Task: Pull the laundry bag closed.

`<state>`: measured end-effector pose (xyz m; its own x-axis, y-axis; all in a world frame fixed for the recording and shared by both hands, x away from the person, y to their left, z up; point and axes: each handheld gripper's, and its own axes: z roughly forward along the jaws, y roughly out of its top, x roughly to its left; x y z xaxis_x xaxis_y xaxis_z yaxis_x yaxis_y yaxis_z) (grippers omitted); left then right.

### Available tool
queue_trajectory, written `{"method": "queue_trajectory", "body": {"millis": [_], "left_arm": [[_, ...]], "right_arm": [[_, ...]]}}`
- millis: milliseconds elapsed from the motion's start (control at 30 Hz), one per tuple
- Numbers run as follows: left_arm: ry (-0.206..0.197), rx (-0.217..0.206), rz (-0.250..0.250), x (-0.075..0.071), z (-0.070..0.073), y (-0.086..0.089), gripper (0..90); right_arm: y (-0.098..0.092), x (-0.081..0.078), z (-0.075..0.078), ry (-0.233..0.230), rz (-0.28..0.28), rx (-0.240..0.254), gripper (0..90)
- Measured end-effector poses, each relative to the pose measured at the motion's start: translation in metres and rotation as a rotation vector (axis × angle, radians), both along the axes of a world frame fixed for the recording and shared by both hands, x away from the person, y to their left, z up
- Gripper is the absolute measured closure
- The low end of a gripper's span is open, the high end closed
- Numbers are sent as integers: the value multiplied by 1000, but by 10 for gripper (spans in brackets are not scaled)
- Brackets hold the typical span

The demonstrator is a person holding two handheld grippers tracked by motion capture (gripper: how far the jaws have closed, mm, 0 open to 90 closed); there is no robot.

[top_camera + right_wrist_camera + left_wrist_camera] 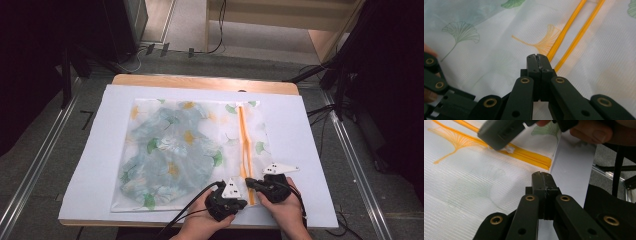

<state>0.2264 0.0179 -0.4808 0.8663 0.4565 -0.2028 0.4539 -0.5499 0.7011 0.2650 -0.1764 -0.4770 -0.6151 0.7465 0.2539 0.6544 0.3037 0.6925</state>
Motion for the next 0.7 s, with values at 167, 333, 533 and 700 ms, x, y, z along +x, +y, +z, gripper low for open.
{"method": "queue_trajectory", "body": {"millis": [167,333,533,700], "left_arm": [[2,-3,-2,0,0,0,900],[2,-1,0,0,0,0,900],[6,-6,-2,1,0,1,900],[6,-7,-1,1,0,1,900]], "right_arm": [[0,8,1,-4,-7,-5,900],[-1,18,4,-11,-20,-12,900],[-3,32,9,-4,-16,-9,900],[-3,41,9,-6,-18,-10,900]]}}
